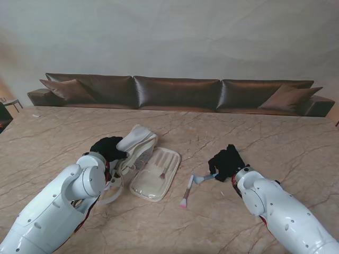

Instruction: Pack the cosmetics bag

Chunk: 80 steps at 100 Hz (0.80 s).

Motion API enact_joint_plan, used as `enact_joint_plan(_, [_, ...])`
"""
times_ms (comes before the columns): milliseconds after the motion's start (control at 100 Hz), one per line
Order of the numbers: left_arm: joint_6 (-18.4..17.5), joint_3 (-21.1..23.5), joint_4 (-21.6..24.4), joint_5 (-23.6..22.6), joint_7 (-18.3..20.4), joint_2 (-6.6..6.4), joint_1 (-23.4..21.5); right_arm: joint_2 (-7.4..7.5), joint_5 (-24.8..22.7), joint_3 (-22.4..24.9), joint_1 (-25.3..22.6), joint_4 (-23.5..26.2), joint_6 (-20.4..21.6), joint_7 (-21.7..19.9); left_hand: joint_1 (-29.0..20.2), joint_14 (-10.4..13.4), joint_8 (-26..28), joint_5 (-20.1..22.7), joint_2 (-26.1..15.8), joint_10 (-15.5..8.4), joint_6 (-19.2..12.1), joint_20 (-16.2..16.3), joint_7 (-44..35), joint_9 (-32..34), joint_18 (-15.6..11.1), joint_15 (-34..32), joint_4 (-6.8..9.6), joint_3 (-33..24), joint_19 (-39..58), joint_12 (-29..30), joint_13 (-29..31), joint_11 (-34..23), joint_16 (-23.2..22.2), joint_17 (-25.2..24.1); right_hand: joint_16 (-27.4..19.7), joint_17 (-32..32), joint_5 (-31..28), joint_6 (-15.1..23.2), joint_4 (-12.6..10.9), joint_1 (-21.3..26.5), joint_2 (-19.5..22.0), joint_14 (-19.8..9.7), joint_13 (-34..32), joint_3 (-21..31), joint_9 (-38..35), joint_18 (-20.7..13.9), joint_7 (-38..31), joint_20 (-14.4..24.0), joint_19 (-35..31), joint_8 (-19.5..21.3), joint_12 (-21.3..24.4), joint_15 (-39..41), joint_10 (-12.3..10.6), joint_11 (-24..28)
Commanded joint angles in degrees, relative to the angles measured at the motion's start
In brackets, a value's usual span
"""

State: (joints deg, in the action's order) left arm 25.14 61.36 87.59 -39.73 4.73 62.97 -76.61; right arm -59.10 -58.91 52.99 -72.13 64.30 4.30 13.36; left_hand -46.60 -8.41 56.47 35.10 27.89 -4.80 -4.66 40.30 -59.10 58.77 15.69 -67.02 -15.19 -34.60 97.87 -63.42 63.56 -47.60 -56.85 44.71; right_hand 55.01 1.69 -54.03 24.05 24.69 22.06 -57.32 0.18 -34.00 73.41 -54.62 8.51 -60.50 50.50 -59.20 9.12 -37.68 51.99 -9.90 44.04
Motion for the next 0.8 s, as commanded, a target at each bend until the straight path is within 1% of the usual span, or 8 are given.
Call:
enact_joint_plan(0, [0.0,0.1,0.4,0.2,-0.1,0.43,-0.4,-0.16,-0.5,-1.3,-1.3,-2.5,0.7,-1.5,-6.7,0.9,0.7,1.2,-6.4,-6.6,-9.4,0.5,-6.2,1.8,0.0,-1.4,0.31,-4.5,3.8,-1.0,1.2,-4.2,0.0,0.0,1.0,-0.2,-3.7,1.5,-2.2,2.1,3.7,0.0,-0.3,-1.3,-1.3,0.7,-0.9,-0.1,-0.6,4.5,-1.9,0.7,-0.5,1.6])
enact_joint_plan(40, [0.0,0.1,0.4,0.2,-0.2,0.45,-0.4,-0.11,-0.5,-1.6,-1.1,-2.8,0.8,-1.6,-6.7,0.9,0.6,1.1,-6.4,-6.6,-9.4,0.5,-6.1,1.7,0.0,-1.4,0.30,-4.5,3.8,-1.0,1.2,-4.2,0.0,0.0,1.1,0.0,-3.6,2.0,-2.6,1.7,3.1,0.1,-0.4,-0.5,-1.3,0.8,-1.0,0.0,-0.8,6.6,-2.4,0.8,-0.6,1.9])
enact_joint_plan(120, [0.0,0.1,0.4,0.3,-0.3,0.48,-0.5,-0.15,-0.2,-2.4,-0.5,-3.7,1.1,-1.0,-6.7,0.9,0.7,1.1,-6.4,-6.6,-9.4,0.5,-6.2,1.7,0.0,-1.4,0.30,-4.5,3.8,-1.0,1.2,-4.2,0.0,0.0,1.6,0.1,-3.5,2.9,-3.7,1.1,1.5,0.3,-0.2,2.7,-0.7,0.7,0.7,0.2,-1.1,14.8,-4.1,1.1,-0.6,2.8])
enact_joint_plan(180, [0.1,0.1,0.4,0.4,-0.4,0.49,-0.5,-0.14,0.0,-2.8,-0.2,-4.1,1.2,-1.0,-6.7,0.9,0.7,1.2,-6.4,-6.6,-9.3,0.4,-6.2,1.7,-0.1,-1.3,0.30,-4.5,3.8,-1.0,1.1,-4.3,0.1,-0.1,2.1,-0.1,-2.6,4.1,-5.2,1.1,3.0,0.3,0.6,4.3,0.6,0.5,2.1,0.4,-1.3,22.0,-5.9,1.2,-0.6,3.5])
enact_joint_plan(320, [0.1,0.0,0.4,0.6,-0.2,0.49,-0.6,0.03,0.1,-2.4,-0.5,-3.5,2.0,-2.5,-6.7,0.8,0.6,1.1,-6.5,-6.6,-9.3,0.4,-6.1,1.6,-0.1,-1.3,0.29,-4.5,3.8,-1.0,1.1,-4.2,0.1,-0.1,2.7,-0.6,-2.0,5.8,-7.7,0.8,6.0,0.1,1.6,6.4,1.4,-0.4,3.5,0.7,-1.3,30.5,-8.0,1.6,-0.9,3.7])
enact_joint_plan(430, [0.1,0.1,0.4,0.6,-0.2,0.47,-0.6,0.14,-0.2,-1.2,-1.3,-2.7,3.0,-2.9,-6.7,0.9,0.7,1.2,-6.5,-6.6,-9.4,0.4,-6.2,1.7,-0.1,-1.3,0.29,-4.5,3.7,-1.0,1.1,-4.3,0.1,-0.1,2.7,-1.2,-1.9,6.7,-9.1,0.3,8.8,-0.6,2.5,6.7,1.8,-1.1,5.2,0.7,-1.0,34.3,-8.7,1.6,-1.2,3.2])
enact_joint_plan(550, [0.2,0.1,0.5,0.6,-0.1,0.45,-0.6,0.12,-0.9,1.6,-2.8,-0.4,3.9,-3.0,-6.8,0.8,0.7,1.2,-6.5,-6.5,-9.3,0.4,-6.2,1.7,-0.1,-1.3,0.28,-4.4,3.7,-1.0,1.1,-4.3,0.1,-0.1,2.7,-1.3,-1.4,7.1,-9.9,-0.2,11.6,-0.9,3.0,6.2,2.2,-1.6,6.1,0.7,-1.0,36.0,-9.0,1.5,-1.5,2.8])
enact_joint_plan(790, [0.4,-0.3,0.3,0.6,-0.2,0.50,-0.3,-0.07,-2.4,6.1,-4.9,4.5,4.2,-3.6,-6.7,0.8,0.7,1.1,-6.5,-6.6,-9.4,0.4,-6.1,1.6,0.0,-1.2,0.27,-4.3,3.7,-1.0,1.1,-4.3,0.1,-0.2,2.6,-1.2,-0.4,7.1,-9.6,-1.2,12.7,-1.1,3.3,6.0,2.7,-1.9,6.9,0.6,-0.9,37.1,-9.2,1.4,-1.6,2.7])
